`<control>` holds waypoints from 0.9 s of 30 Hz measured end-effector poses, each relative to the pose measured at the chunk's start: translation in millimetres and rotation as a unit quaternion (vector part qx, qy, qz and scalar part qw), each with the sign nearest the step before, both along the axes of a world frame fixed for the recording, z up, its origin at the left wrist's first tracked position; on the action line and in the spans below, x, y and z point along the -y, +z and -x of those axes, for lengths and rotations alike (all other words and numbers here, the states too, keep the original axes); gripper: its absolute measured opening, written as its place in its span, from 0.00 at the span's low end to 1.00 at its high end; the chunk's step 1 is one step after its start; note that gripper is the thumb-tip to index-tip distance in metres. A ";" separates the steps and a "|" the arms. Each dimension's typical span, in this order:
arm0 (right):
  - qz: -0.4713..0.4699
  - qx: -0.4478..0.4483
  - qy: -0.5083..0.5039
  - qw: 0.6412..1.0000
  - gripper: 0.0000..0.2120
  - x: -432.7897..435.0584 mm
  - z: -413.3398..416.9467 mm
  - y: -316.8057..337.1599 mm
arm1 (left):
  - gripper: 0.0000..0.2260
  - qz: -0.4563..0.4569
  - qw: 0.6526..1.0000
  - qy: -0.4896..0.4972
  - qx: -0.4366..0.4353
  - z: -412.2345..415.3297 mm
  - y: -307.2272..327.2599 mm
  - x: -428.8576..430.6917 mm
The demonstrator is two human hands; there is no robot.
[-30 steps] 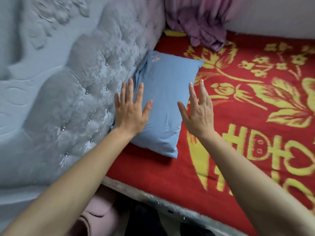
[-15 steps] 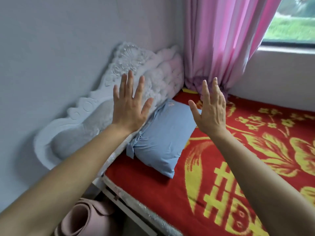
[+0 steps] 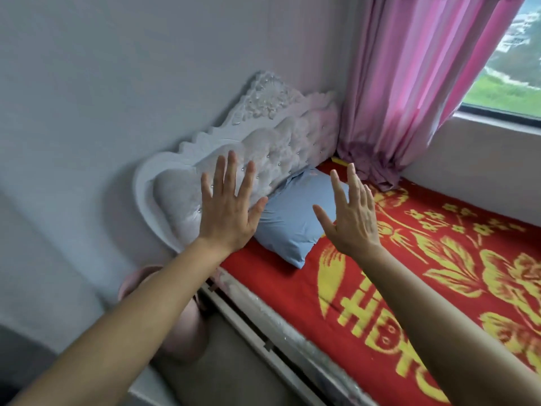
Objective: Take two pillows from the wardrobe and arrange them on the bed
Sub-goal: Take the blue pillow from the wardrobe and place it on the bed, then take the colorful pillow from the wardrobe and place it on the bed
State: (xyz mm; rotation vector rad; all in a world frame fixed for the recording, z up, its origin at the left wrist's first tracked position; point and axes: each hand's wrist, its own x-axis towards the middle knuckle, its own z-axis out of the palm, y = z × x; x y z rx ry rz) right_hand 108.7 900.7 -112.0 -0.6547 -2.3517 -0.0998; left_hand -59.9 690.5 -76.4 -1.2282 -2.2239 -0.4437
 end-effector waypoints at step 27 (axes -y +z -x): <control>0.078 0.071 0.413 0.905 0.40 414.5 -82.7 -40.7 | 0.32 0.094 0.885 0.452 0.061 -294.5 -38.2 508.5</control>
